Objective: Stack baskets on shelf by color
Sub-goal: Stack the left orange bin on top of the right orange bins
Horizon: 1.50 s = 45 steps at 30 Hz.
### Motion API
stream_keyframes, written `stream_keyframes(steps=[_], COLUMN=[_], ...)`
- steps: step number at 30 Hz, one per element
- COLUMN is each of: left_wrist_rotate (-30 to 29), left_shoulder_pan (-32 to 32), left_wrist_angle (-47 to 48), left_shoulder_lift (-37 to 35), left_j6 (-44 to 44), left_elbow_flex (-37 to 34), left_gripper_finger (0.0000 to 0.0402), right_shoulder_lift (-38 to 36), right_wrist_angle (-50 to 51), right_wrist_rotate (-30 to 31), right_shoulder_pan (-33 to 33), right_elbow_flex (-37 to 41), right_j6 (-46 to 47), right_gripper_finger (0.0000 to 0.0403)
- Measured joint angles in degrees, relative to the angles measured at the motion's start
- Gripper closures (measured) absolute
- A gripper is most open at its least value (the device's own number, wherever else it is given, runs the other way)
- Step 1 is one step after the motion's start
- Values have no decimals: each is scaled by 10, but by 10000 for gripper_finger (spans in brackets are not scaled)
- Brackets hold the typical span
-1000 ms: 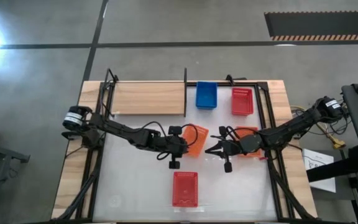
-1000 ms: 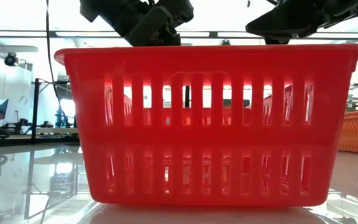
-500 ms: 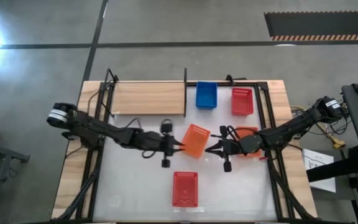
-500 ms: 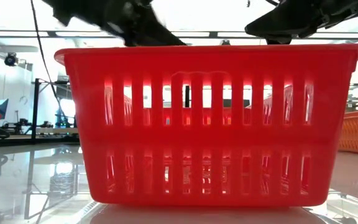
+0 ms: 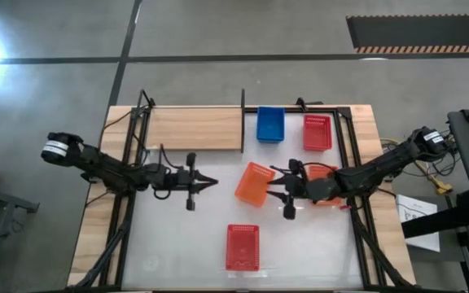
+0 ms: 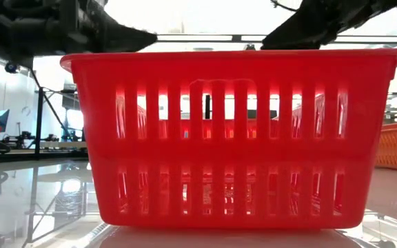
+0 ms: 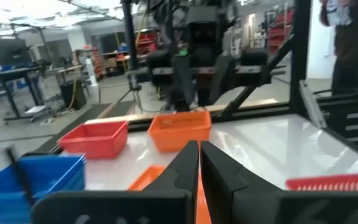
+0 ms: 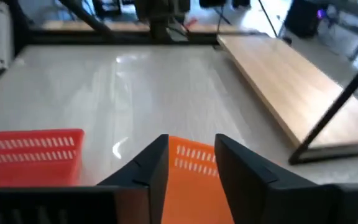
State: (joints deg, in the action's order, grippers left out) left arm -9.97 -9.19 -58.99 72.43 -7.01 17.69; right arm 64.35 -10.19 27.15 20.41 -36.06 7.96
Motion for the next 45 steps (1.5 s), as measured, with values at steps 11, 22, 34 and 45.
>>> stream_keyframes(steps=[11, 22, 34, 45], left_wrist_rotate=[-2, -4, -4, -4], left_shoulder_pan=[16, 16, 16, 16], left_wrist_angle=[-8, -37, -37, -35], left_shoulder_lift=[-44, -100, -135, -137], left_j6=[11, 22, 37, 52], left_elbow_flex=[-68, -118, -135, -149], left_gripper_finger=[401, 402, 402, 401], right_shoulder_lift=[186, 361, 465, 405], right_wrist_angle=[183, 426, 536, 632], right_wrist_rotate=[-1, -25, -126, -126], right_shoulder_pan=[-6, -20, -49, -38], right_elbow_flex=[-173, -375, -470, -490], right_j6=[184, 282, 229, 179], right_gripper_finger=[227, 224, 316, 394])
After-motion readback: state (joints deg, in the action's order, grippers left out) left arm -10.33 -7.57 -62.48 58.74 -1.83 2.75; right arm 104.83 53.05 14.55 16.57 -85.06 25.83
